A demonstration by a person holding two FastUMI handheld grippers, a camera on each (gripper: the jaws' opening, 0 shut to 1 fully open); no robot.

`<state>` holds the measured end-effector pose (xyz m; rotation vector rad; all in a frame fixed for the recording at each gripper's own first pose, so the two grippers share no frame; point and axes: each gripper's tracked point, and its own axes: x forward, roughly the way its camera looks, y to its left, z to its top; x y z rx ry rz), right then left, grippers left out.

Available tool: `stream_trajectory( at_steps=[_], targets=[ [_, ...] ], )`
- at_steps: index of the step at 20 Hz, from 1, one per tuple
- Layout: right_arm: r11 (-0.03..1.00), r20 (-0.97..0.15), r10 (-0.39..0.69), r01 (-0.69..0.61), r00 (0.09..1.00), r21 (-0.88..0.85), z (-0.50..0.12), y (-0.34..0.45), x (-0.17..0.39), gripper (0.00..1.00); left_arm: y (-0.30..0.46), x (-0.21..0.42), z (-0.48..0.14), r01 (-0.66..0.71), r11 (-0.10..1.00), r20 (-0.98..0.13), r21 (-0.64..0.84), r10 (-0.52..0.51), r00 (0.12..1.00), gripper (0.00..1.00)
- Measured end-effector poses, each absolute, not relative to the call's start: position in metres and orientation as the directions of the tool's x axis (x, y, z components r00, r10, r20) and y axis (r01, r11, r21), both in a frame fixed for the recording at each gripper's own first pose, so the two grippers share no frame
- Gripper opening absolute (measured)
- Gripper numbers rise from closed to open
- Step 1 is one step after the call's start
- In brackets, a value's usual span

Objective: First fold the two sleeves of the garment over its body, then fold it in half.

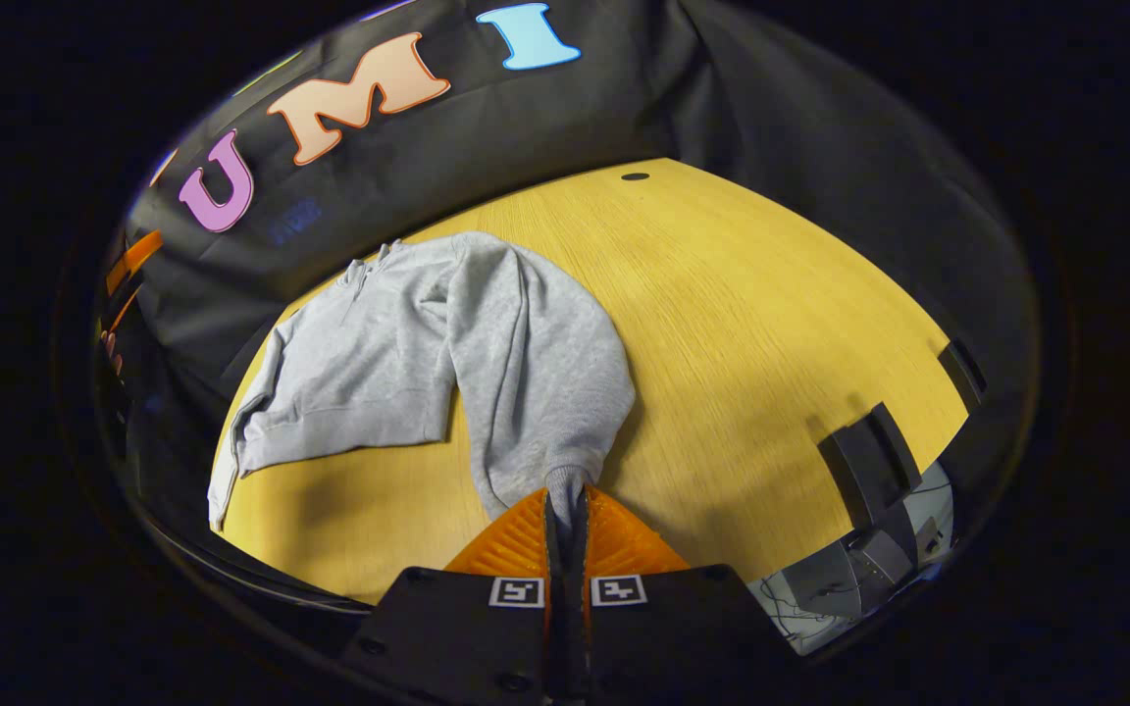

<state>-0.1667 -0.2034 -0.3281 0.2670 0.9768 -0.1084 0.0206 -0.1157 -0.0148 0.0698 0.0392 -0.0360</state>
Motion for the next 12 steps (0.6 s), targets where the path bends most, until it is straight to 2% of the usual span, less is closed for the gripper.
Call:
stream_trajectory(
  at_steps=[6, 12],
  targets=[
    [0.950, -0.773, 0.027, 0.224, 0.634, 0.217, -0.296, -0.190, -0.114, 0.03, -0.084, 0.023, -0.013, 0.004, 0.999, -0.033, 0.047, -0.003, 0.999, 0.94],
    [0.959, -0.716, 0.058, 0.161, 0.695, 0.233, -0.269, -0.158, -0.052, 0.03, -0.047, 0.023, -0.017, -0.041, 0.999, -0.041, 0.029, 0.042, 0.998, 0.94]
  ],
)
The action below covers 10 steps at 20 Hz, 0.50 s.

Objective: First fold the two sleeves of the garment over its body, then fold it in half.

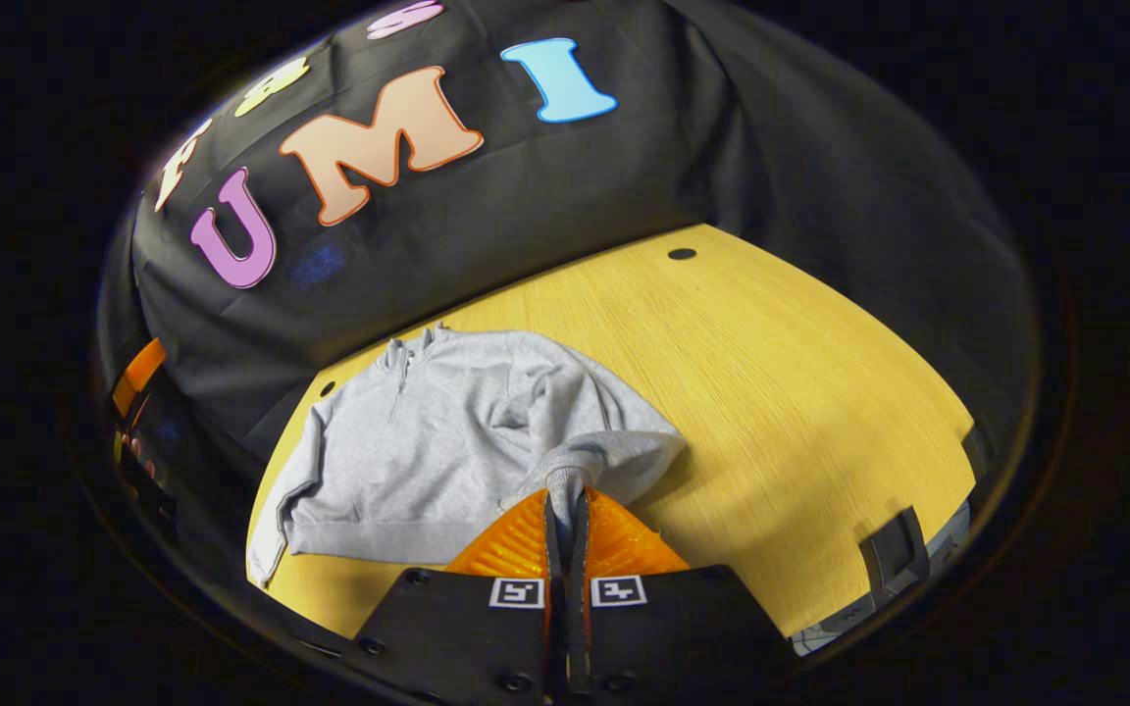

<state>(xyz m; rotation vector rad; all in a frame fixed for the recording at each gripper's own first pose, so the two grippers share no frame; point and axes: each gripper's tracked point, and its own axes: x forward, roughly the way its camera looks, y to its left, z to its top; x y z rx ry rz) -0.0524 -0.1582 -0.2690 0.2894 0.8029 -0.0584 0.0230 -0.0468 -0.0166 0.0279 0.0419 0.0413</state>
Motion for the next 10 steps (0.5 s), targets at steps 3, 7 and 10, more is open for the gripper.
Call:
stream_trajectory(
  at_steps=[3, 7, 10],
  targets=[
    [0.957, -0.693, 0.077, 0.142, 0.717, 0.253, -0.260, -0.142, -0.025, 0.03, -0.028, 0.023, -0.022, -0.066, 0.997, -0.052, 0.025, 0.067, 0.996, 0.91],
    [0.953, -0.666, 0.098, 0.124, 0.740, 0.278, -0.246, -0.126, 0.011, 0.03, -0.005, 0.022, -0.028, -0.101, 0.995, -0.064, 0.021, 0.103, 0.993, 0.94],
    [0.950, -0.641, 0.115, 0.104, 0.759, 0.294, -0.238, -0.109, 0.041, 0.03, 0.013, 0.019, -0.033, -0.132, 0.991, -0.076, 0.021, 0.134, 0.988, 0.94]
  ],
)
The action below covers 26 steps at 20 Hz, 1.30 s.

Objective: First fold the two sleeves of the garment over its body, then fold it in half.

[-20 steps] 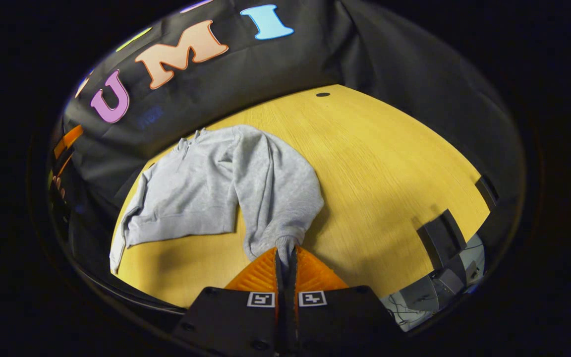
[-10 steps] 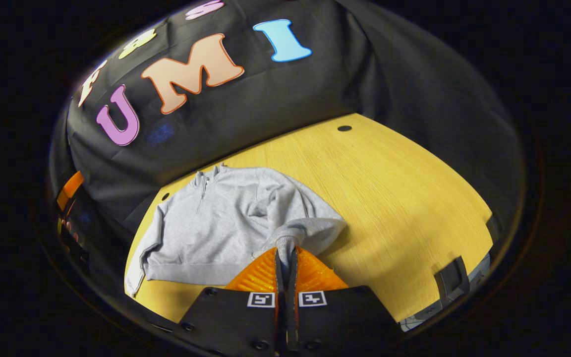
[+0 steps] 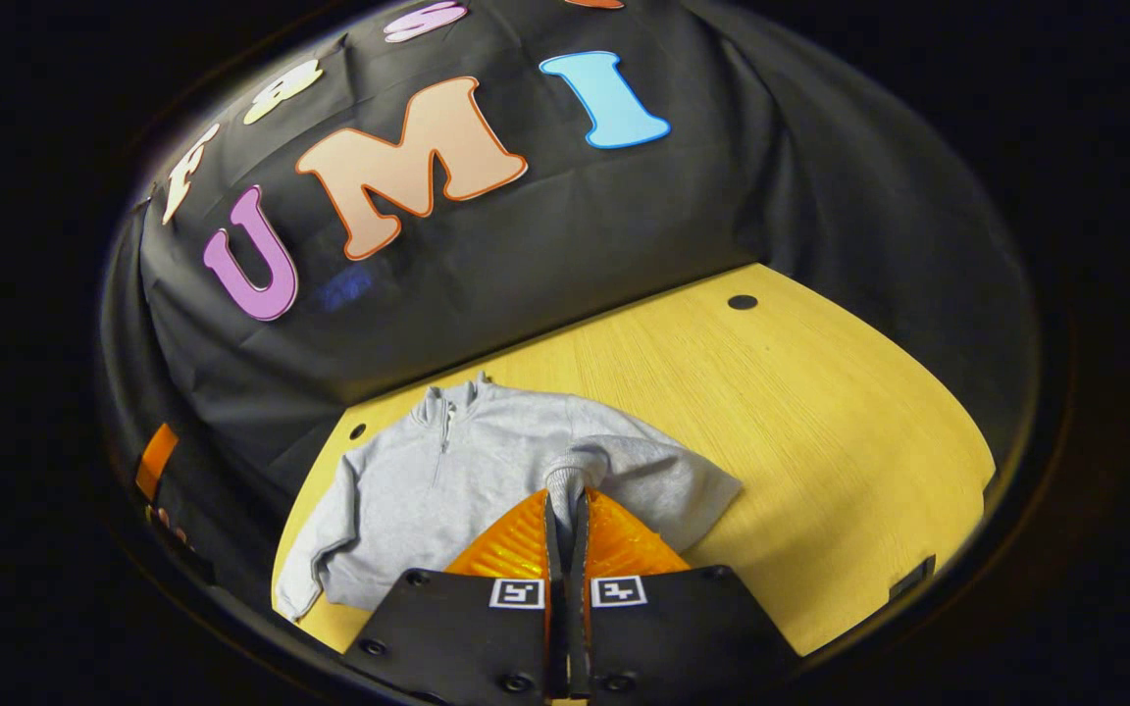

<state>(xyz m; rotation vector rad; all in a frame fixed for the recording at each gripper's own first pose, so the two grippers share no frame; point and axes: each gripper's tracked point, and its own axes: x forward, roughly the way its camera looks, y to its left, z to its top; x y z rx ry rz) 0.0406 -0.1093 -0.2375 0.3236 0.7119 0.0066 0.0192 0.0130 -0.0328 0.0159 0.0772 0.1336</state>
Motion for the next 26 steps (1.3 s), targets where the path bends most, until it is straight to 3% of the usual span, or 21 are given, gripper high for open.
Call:
stream_trajectory(
  at_steps=[2, 3, 11, 12, 14, 26],
  targets=[
    [0.951, -0.626, 0.130, 0.081, 0.769, 0.297, -0.232, -0.097, 0.058, 0.03, 0.025, 0.017, -0.036, -0.153, 0.988, -0.082, 0.021, 0.154, 0.985, 0.98],
    [0.952, -0.618, 0.137, 0.070, 0.774, 0.298, -0.229, -0.091, 0.067, 0.03, 0.031, 0.016, -0.037, -0.161, 0.987, -0.084, 0.022, 0.163, 0.983, 0.94],
    [0.945, -0.564, 0.208, -0.016, 0.800, 0.326, -0.208, -0.030, 0.128, 0.03, 0.068, 0.013, -0.038, -0.212, 0.976, -0.081, 0.038, 0.215, 0.973, 0.94],
    [0.944, -0.561, 0.220, -0.029, 0.798, 0.329, -0.207, -0.020, 0.133, 0.03, 0.073, 0.012, -0.038, -0.219, 0.975, -0.082, 0.039, 0.221, 0.972, 0.98],
    [0.941, -0.556, 0.247, -0.058, 0.794, 0.334, -0.209, 0.002, 0.141, 0.03, 0.082, 0.009, -0.037, -0.232, 0.972, -0.081, 0.041, 0.235, 0.969, 0.94],
    [0.905, -0.568, 0.396, -0.201, 0.722, 0.375, -0.235, 0.125, 0.167, 0.03, 0.150, -0.015, -0.043, -0.343, 0.938, -0.095, 0.058, 0.347, 0.933, 0.98]
  ],
)
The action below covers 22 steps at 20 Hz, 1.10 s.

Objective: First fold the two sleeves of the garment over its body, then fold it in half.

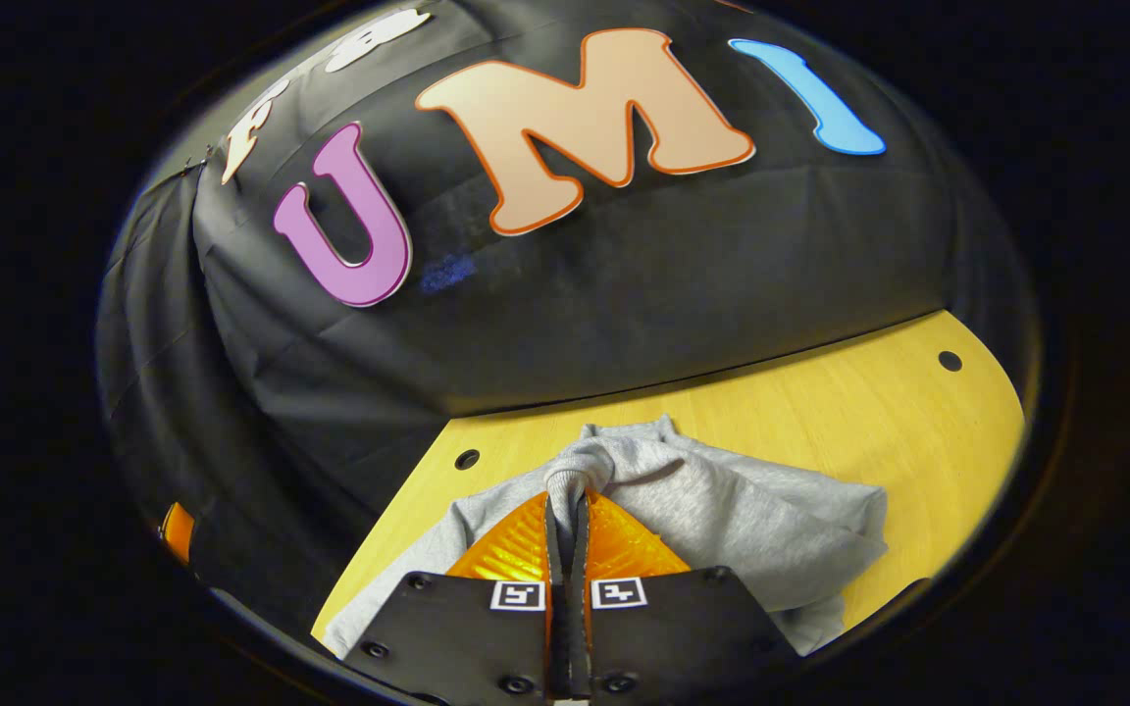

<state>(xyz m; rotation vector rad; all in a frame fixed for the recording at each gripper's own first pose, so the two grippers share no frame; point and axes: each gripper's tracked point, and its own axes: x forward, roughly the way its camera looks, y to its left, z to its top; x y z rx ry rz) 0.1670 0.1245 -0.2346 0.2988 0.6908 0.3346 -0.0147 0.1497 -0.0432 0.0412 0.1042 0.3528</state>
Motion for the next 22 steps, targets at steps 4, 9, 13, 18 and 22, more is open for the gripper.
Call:
stream_trajectory(
  at_steps=[4, 9, 13, 18, 22],
  targets=[
    [0.890, -0.594, 0.447, -0.265, 0.669, 0.371, -0.255, 0.167, 0.157, 0.03, 0.171, -0.022, -0.050, -0.377, 0.924, -0.107, 0.067, 0.383, 0.918, 0.98],
    [0.875, -0.629, 0.484, -0.319, 0.609, 0.365, -0.282, 0.209, 0.146, 0.03, 0.202, -0.034, -0.057, -0.420, 0.903, -0.118, 0.086, 0.428, 0.896, 0.98],
    [0.856, -0.690, 0.516, -0.348, 0.508, 0.384, -0.320, 0.237, 0.132, 0.03, 0.222, -0.044, -0.066, -0.457, 0.885, -0.134, 0.088, 0.465, 0.875, 0.95],
    [0.865, -0.780, 0.490, -0.326, 0.388, 0.381, -0.381, 0.252, 0.119, 0.03, 0.236, -0.052, -0.073, -0.480, 0.872, -0.146, 0.096, 0.490, 0.860, 0.94],
    [0.843, -0.745, 0.533, -0.326, 0.400, 0.428, -0.373, 0.260, 0.117, 0.23, 0.240, -0.055, -0.091, -0.491, 0.866, -0.172, 0.095, 0.500, 0.849, 0.98]
  ],
)
